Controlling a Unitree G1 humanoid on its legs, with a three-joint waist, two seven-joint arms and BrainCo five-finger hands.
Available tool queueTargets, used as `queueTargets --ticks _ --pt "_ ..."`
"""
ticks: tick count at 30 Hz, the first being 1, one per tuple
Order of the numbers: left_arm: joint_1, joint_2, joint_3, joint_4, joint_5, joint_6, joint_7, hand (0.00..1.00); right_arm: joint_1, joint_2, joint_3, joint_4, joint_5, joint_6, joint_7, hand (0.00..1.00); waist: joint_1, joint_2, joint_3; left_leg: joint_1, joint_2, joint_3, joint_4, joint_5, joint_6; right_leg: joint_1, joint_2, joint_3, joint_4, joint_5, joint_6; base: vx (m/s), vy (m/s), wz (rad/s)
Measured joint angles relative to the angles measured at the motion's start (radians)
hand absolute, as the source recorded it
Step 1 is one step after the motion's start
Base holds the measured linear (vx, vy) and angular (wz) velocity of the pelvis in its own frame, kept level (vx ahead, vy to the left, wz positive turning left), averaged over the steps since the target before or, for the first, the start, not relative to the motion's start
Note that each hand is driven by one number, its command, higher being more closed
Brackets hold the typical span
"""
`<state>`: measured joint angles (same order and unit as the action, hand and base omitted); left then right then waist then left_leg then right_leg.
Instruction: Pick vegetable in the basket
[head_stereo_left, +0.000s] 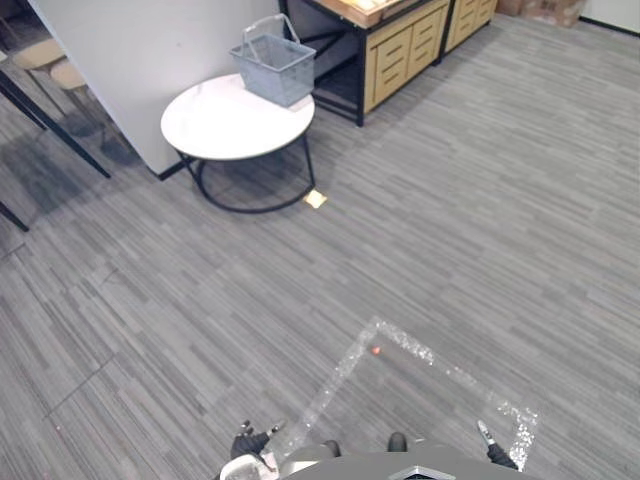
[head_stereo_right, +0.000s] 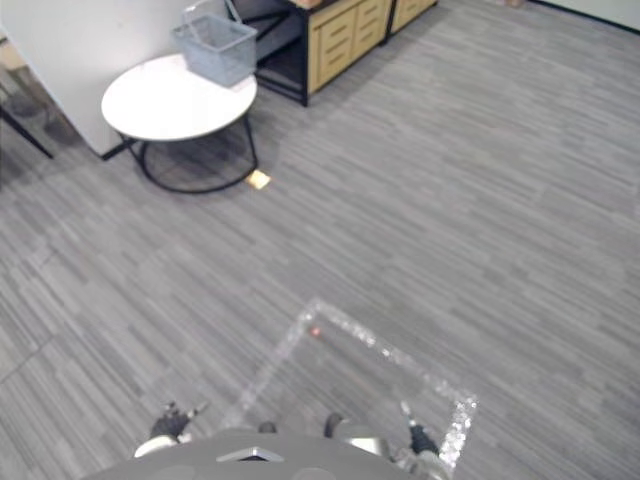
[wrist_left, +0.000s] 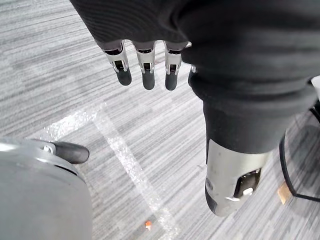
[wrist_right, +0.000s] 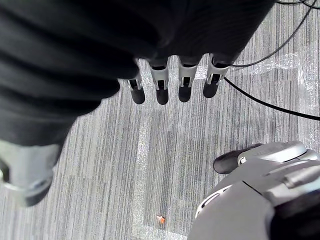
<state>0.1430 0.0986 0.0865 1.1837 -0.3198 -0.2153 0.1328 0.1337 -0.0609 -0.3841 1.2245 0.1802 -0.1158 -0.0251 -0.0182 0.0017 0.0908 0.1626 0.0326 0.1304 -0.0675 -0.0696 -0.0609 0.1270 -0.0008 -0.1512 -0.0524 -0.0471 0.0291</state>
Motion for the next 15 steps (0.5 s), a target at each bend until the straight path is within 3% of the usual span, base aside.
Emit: queueTargets --ticks 15 --pt "-0.003 0.003 0.022 0.032 -0.03 0.032 -0.111 0.0 0.006 0.0 -0.021 0.001 0.019 0.003 0.033 0.0 0.015 0.006 0.0 0.017 0.019 0.027 -0.019 0.0 0.0 0.01 0.022 0.02 -0.024 0.008 0.001 -0.01 -0.022 -0.05"
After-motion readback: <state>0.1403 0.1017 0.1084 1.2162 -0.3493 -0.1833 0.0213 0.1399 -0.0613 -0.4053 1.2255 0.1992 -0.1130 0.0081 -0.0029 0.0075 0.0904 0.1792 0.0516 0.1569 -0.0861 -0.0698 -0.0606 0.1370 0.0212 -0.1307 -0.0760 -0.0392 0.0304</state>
